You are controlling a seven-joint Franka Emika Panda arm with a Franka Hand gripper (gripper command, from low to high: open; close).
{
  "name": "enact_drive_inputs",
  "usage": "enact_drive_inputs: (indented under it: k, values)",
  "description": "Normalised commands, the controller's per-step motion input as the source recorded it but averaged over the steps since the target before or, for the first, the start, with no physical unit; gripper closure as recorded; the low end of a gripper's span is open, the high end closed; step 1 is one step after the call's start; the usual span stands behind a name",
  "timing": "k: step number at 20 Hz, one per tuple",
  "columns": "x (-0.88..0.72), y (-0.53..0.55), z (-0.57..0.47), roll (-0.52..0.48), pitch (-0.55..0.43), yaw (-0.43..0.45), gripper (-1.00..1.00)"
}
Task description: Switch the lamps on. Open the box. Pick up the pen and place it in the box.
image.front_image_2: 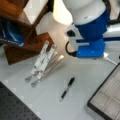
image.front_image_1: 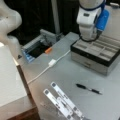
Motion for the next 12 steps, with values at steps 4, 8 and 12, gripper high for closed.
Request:
enact_drive_inputs:
  k: [4, 8, 12]
  values:
    - [0.33, -0.53, -0.05, -0.512, 0.115, 0.349, -1.00]
    - [0.28, -0.45, -0.11, -0.358, 0.056, 0.307, -1.00]
    - [0.22, -0.23, -0.08, -0.211, 0.017, 0.236, -1.00]
